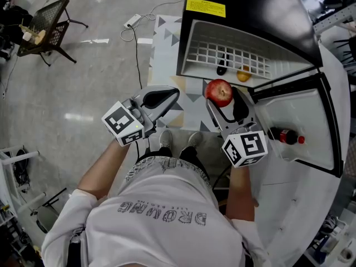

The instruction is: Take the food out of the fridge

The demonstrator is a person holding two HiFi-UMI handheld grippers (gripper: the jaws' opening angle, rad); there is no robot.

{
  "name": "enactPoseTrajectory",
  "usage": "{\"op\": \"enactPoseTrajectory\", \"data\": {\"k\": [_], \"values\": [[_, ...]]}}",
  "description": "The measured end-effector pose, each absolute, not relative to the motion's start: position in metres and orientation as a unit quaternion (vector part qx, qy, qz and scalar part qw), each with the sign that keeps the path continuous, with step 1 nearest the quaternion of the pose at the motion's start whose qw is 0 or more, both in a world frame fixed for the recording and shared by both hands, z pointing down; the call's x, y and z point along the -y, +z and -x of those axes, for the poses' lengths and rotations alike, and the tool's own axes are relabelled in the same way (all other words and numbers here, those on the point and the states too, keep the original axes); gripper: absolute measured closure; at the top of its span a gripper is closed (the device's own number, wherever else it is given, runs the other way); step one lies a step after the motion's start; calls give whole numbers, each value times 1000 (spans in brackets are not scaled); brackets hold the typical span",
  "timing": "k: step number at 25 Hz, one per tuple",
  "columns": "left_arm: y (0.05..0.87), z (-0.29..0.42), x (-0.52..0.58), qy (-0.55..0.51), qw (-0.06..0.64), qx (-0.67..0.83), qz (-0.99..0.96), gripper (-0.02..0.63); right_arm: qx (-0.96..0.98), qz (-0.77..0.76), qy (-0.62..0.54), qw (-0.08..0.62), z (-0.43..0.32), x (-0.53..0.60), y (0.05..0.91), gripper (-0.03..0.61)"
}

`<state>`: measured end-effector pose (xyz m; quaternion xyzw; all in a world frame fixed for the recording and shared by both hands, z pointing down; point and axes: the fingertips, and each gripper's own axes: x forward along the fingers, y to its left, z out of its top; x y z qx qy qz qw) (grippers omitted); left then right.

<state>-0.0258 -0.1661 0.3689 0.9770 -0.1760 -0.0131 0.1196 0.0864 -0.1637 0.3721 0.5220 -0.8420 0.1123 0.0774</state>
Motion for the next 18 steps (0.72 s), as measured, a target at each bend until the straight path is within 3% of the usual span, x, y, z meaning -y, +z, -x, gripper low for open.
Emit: {"op": "enactPoseTrajectory", "data": {"k": [18], "values": [[371,22,165,-12,121,175,-977,606,842,-521,118,79,-90,163,378,266]]}}
